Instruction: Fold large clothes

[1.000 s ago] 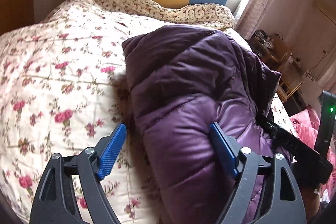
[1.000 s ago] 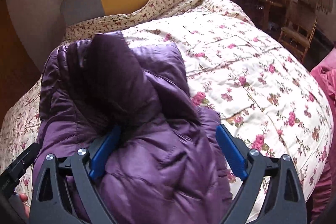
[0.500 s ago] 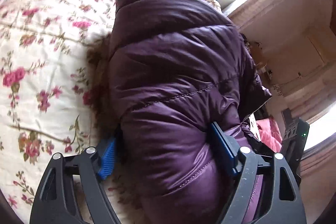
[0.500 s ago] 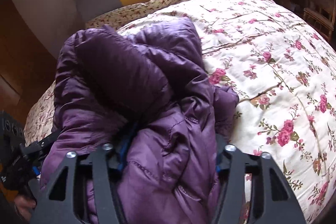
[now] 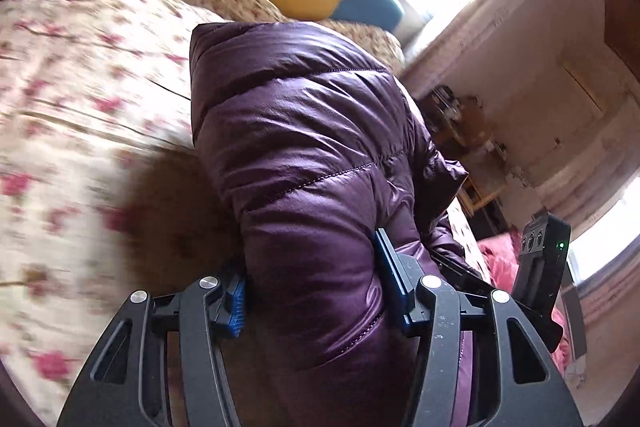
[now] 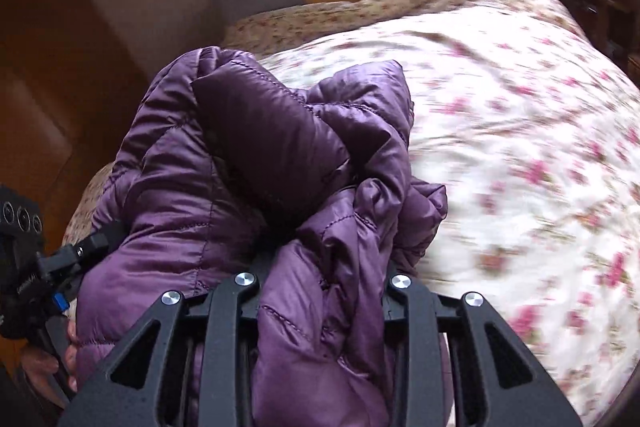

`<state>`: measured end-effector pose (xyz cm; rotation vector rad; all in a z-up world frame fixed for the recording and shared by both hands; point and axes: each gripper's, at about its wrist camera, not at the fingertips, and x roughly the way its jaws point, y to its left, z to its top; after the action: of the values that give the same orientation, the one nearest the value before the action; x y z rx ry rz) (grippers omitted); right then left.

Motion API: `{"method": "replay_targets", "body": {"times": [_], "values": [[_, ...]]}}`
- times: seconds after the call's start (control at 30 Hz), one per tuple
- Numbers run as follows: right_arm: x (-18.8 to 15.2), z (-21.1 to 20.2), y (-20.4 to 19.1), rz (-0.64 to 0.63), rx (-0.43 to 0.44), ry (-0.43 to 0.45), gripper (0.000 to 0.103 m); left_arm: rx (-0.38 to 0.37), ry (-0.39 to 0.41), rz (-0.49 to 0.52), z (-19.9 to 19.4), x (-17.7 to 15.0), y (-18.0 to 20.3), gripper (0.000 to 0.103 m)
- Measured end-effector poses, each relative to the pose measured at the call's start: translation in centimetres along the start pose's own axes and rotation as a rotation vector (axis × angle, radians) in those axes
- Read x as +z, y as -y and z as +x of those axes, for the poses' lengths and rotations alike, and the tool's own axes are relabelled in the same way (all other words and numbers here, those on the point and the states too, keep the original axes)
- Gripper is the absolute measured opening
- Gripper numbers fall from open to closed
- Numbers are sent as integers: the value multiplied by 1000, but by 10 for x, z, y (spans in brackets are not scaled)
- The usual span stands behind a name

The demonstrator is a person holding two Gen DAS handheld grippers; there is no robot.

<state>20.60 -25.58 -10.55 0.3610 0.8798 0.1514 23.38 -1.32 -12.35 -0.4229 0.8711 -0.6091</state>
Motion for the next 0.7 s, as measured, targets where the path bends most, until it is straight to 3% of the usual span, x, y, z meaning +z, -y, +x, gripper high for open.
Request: {"method": "replay_targets", "body": {"times": [0.3,0.43,0.57,0.7], "values": [[0,63,-127,-201,134,-72,28,153,152,-74,-105,9,-74,54],[-4,85,-163,-252,160,-96,28,207,189,-112,-139,6,-106,54],[-10,103,-185,-289,142,-101,28,243,194,-162,-153,-4,-136,54],[-19,114,-194,-374,64,-93,28,279,185,-185,-140,-19,-147,56]]}}
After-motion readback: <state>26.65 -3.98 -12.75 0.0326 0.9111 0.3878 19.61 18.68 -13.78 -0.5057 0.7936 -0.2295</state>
